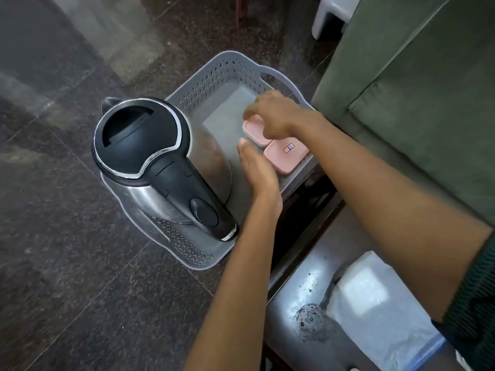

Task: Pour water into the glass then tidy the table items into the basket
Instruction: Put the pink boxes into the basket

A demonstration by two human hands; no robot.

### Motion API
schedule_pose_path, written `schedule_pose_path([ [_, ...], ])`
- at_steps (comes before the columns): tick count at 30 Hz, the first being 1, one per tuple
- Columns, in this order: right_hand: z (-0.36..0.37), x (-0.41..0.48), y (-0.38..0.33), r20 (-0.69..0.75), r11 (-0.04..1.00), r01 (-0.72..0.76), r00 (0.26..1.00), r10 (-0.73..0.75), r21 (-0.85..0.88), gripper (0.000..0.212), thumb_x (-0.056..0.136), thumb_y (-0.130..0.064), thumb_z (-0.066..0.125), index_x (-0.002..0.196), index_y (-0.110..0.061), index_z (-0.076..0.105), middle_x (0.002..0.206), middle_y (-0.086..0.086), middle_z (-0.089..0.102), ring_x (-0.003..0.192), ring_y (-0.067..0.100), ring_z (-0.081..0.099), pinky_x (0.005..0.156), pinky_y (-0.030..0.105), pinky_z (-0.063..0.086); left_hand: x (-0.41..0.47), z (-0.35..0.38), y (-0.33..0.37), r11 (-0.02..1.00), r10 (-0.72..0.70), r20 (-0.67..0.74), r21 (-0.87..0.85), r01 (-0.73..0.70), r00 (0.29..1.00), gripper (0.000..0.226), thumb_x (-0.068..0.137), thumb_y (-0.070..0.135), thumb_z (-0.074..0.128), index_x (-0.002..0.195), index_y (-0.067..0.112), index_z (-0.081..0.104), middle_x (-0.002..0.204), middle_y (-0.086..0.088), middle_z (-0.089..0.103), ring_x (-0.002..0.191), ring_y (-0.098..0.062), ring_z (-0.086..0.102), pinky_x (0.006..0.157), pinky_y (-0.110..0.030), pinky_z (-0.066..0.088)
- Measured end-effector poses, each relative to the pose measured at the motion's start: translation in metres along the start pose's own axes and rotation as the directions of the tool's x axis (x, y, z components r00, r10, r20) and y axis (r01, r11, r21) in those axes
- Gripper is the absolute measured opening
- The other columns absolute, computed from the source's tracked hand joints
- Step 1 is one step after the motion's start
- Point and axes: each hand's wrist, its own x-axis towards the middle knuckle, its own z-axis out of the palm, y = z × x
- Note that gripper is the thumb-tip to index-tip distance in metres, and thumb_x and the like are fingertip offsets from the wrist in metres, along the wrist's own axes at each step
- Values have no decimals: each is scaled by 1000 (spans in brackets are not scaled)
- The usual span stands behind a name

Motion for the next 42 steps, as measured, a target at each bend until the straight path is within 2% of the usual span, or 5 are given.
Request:
schedule_pose_path([
  [5,4,-11,-1,-57,999,1,998,-4,-49,50,86,-8,46,134,-23,47,139,9,45,134,31,29,110,45,29,-6,6,-2,999,5,75,52,-9,997,38,99,43,26,105,23,58,97,7,64,99,-16,61,100,-42,47],
  [12,24,-29,2,-117,998,-13,993,6,-57,58,91,-23,53,144,-21,30,158,6,16,145,33,7,116,49,15,-2,10,-6,995,25,126,89,-37,992,93,57,70,35,138,25,42,134,-3,56,119,-20,57,105,-45,43],
  [20,41,-81,7,-396,985,-93,907,145,148,43,85,-5,46,127,-3,52,149,14,35,142,28,24,117,37,8,5,18,-2,994,21,118,106,-33,993,69,75,57,32,130,19,51,117,-10,67,106,-29,65,94,-44,52],
  [27,53,-84,9,-324,986,-160,931,169,55,36,90,-22,45,115,-3,61,141,19,43,134,33,33,115,42,15,11,28,4,986,43,86,159,-56,995,47,95,45,29,109,11,59,96,-8,68,87,-29,65,74,-35,54],
  [42,52,-90,-5,-399,967,-250,882,250,54,36,88,-31,49,113,-9,61,140,11,47,136,28,32,116,45,9,11,18,6,706,318,41,656,-265,947,50,91,38,28,128,13,50,134,-13,50,123,-34,45,106,-47,36],
])
